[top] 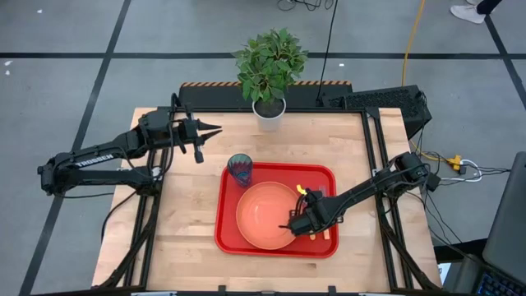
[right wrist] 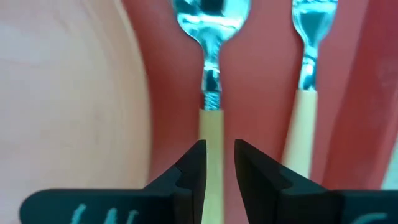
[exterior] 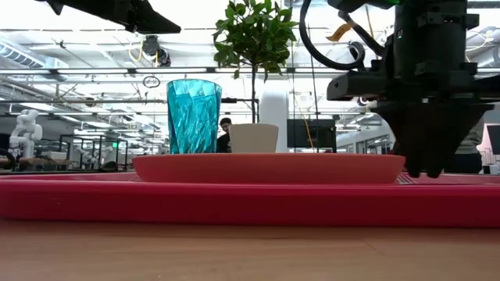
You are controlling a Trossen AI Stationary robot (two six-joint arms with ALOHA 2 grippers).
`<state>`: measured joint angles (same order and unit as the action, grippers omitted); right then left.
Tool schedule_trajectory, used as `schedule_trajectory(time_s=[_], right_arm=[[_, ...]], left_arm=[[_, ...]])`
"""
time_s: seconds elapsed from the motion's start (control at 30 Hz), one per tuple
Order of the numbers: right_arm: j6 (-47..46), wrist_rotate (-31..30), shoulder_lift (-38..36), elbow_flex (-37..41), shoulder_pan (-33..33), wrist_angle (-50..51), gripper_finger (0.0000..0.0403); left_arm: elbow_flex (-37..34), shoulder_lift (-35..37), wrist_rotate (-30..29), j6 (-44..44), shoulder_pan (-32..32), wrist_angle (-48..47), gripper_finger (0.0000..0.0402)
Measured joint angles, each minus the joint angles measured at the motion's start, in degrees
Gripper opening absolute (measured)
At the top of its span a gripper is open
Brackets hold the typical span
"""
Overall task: Pick and place plate/cup/fork/spoon on tray
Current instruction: Adjust the yellow spoon on the red tray
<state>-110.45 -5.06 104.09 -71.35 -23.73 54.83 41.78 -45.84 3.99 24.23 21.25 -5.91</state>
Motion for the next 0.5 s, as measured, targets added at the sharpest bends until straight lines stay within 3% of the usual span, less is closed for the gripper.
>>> schedule_trajectory(time_s=[0.5], right_arm=[[1.7,-1.1,0.0,1.1,0.0,-2.0,0.0073]], left_arm=[[0.0,0.0,0.0,0.0,0.0,0.0,0.0047]])
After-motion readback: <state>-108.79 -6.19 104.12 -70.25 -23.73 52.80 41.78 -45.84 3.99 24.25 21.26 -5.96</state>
